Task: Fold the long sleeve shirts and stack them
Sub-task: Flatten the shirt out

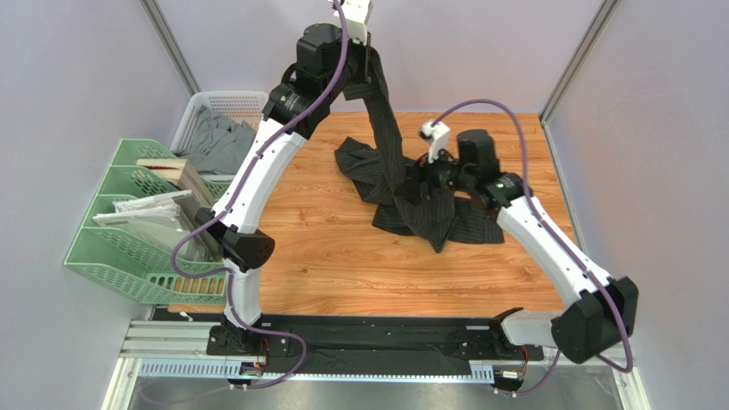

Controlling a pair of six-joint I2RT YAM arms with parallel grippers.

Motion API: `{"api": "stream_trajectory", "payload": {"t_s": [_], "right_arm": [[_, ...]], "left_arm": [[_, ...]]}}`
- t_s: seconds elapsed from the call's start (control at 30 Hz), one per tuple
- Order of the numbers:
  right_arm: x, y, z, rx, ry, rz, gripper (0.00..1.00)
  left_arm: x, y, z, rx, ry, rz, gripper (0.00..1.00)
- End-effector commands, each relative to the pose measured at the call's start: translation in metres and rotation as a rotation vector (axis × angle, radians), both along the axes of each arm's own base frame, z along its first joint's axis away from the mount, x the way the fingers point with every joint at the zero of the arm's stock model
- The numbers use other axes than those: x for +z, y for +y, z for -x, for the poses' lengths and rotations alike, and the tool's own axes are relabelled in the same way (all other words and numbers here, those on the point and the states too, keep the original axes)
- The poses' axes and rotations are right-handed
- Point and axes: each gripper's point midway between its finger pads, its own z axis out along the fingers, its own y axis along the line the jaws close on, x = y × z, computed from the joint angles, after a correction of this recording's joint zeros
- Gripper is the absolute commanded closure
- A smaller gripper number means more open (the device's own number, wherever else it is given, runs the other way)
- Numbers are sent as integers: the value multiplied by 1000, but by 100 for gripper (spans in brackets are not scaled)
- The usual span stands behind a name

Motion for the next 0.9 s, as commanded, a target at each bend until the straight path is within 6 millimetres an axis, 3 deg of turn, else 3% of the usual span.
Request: {"api": "stream_trajectory", "payload": {"t_s": [0.0,0.13,0.23,0.27,0.33,0.37,0.4,0.43,0.47,0.5,0.53,0.6,0.63,0.67,0.7,0.73,0.77,0.8,0.83,0.87], "right_arm": [[-8,25,-24,-77,-87,63,19],[-2,32,-47,-156,-98,48,22],[12,33,-58,-200,-122,29,45],[12,25,-66,-251,-135,49,57],[19,18,-73,-287,-156,57,71],[18,10,-75,-308,-144,67,84],[30,7,-78,-320,-157,54,89],[34,3,-79,-322,-159,53,96],[35,-6,-81,-333,-150,63,100],[44,-10,-83,-343,-166,55,100],[51,-16,-83,-350,-180,48,100],[62,-31,-88,-367,-194,29,100],[71,-36,-89,-373,-206,14,100],[79,-48,-91,-377,-208,-6,100],[84,-53,-91,-378,-194,-36,100],[99,-51,-86,-323,-198,-85,100],[104,-69,-90,-342,-187,-106,100],[111,-73,-88,-324,-177,-135,100],[118,-78,-85,-304,-182,-149,100],[116,-89,-80,-276,-161,-153,100]], "left_arm": [[71,23,11,78,-174,128,100],[79,30,18,86,-188,125,100],[82,35,24,87,-196,122,100],[79,34,24,79,-190,117,100],[88,38,33,66,-207,127,100],[86,36,36,43,-203,120,100],[84,35,39,29,-195,108,100],[90,39,48,17,-203,111,100],[83,34,51,-17,-186,95,100],[76,31,57,-55,-169,66,100],[80,24,75,-153,-175,56,100],[45,5,100,-348,-119,-38,100],[49,-12,155,-634,-163,-60,100],[11,-23,175,-774,-106,-110,100],[-5,-27,196,-877,-106,-142,100],[-13,-38,237,-1016,-104,-144,100],[-45,-48,255,-1090,-37,-183,100],[-80,-49,279,-1184,10,-295,96],[-107,-61,308,-1271,50,-388,84],[-134,-54,317,-1295,114,-489,78]]}}
